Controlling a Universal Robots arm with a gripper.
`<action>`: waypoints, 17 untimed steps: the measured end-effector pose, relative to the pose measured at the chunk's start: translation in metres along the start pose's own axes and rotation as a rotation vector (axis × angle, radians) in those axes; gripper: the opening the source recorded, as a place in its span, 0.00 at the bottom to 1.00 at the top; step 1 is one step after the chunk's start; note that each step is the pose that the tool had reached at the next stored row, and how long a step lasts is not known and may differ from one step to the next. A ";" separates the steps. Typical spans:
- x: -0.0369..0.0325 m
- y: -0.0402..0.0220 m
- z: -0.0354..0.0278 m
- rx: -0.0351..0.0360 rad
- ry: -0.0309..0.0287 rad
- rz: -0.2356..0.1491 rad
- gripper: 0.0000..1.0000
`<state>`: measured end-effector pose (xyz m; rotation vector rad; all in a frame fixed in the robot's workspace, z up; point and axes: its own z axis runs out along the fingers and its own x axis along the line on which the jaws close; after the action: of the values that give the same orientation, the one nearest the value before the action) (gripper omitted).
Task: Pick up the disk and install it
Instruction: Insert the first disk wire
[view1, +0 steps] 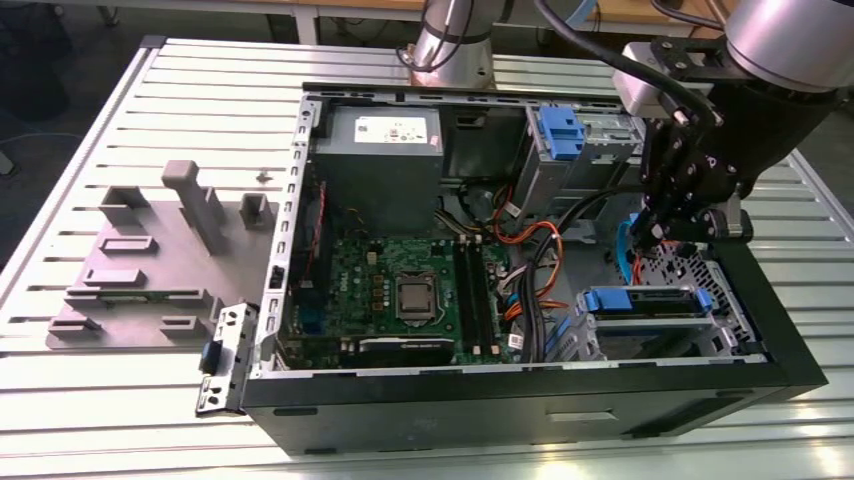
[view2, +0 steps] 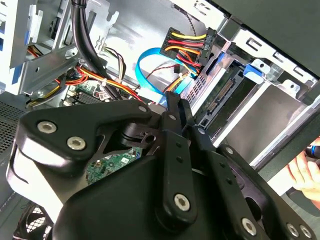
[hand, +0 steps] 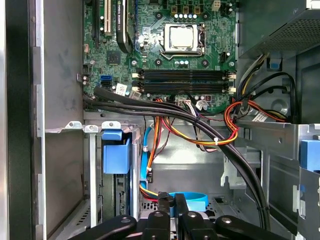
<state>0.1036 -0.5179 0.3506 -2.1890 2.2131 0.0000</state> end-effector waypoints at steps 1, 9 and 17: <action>0.0000 0.0000 0.0000 0.0000 0.0001 0.000 0.16; 0.0001 0.0001 0.0028 0.0000 0.0001 0.000 0.16; 0.0000 0.0000 -0.0007 0.0000 0.0000 0.000 0.16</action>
<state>0.1036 -0.5179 0.3514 -2.1890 2.2131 0.0000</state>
